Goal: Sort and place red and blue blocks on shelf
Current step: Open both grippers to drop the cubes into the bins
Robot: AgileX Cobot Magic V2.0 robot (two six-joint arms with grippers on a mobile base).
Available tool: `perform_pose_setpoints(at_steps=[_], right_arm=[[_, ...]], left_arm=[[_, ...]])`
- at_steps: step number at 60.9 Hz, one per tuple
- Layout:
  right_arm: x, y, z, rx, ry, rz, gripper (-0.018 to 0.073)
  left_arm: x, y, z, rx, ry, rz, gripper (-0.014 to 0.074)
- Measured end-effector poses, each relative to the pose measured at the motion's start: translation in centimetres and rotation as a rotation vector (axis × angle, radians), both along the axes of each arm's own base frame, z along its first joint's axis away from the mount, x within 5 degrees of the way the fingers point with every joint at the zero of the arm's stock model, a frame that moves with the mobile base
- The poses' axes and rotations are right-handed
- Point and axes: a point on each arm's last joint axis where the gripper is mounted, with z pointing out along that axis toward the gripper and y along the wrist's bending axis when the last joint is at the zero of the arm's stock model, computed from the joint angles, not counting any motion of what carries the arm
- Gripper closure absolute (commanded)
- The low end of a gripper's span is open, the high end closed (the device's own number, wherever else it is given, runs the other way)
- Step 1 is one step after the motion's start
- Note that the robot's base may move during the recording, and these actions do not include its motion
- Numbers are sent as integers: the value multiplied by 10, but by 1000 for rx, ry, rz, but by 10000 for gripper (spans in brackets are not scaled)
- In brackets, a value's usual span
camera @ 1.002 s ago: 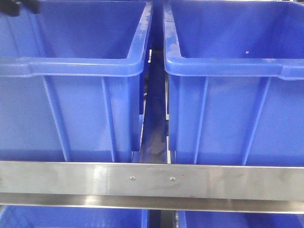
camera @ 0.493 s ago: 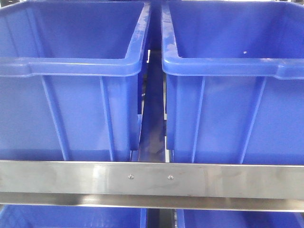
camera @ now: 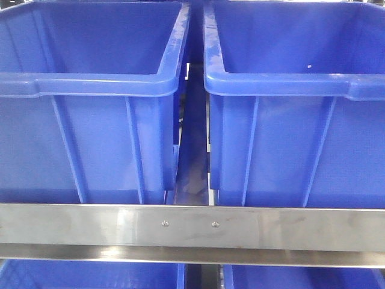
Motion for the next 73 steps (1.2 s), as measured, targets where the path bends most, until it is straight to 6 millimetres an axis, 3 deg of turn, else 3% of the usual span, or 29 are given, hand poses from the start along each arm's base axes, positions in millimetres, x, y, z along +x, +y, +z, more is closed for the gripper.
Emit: perform_pose_setpoints(at_steps=[60,73], right_arm=[[0,0,1,1,-11,0,489],[-14,-7,-9,4,-78,-43,489]], left_arm=[[0,0,0,-3,1,0,463],[0,0,0,-4,-1,0,463]])
